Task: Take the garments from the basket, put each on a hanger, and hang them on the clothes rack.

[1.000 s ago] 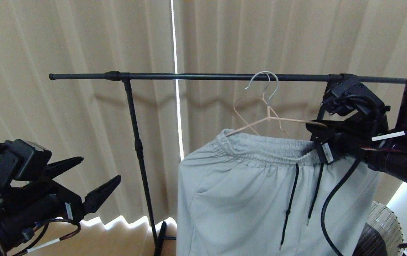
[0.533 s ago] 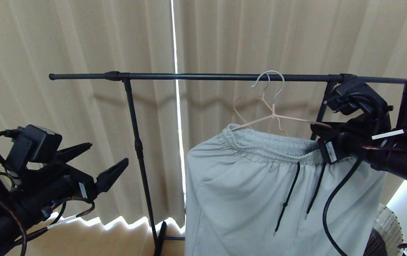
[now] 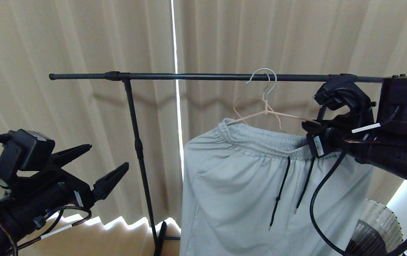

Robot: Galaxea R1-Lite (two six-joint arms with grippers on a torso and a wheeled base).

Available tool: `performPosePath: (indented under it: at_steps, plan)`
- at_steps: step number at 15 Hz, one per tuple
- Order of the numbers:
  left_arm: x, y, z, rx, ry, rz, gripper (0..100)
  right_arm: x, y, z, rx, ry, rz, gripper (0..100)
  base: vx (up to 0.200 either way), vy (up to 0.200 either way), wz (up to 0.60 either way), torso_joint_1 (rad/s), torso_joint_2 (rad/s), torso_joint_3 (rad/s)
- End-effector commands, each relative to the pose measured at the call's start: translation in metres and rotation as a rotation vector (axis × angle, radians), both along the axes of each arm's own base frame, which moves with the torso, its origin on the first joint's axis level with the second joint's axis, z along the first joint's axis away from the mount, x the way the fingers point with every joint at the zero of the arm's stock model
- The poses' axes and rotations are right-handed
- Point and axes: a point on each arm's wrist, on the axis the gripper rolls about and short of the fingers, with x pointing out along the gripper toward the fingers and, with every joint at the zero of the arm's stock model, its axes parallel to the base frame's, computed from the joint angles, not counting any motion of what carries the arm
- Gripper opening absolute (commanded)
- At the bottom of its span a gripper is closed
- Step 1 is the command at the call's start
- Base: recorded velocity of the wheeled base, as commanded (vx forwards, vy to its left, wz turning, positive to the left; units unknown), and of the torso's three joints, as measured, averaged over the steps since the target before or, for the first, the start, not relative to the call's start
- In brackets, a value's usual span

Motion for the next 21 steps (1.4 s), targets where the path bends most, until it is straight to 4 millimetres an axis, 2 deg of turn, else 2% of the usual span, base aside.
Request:
performPosePath:
  at_steps: [1,10,17,21]
  plan:
    - [-0.0040,0.0003,0.0032,-0.004,-0.018,-0.004,100,0.0043,0.0025,-0.0034,0.001,0.012,-0.002,0,0.200,0.000,0.00,0.002,0.00,0.002]
    - [-0.0057,0.0008,-0.0006,0.004,-0.005,-0.004,100,0.0030,0.0023,0.0000,0.011,-0.002,-0.001,0,0.200,0.000,0.00,0.001,0.00,0.002]
    - [-0.0084,0.0018,-0.0035,0.022,-0.004,-0.003,100,0.0024,0.0020,0.0026,0.016,-0.010,-0.003,0,0.000,0.000,0.00,0.000,0.00,0.000]
    - [-0.0087,0.0019,-0.0032,0.020,-0.005,-0.002,100,0.0009,0.0013,0.0034,0.017,-0.013,-0.003,0,0.000,0.200,0.00,0.004,0.00,0.001]
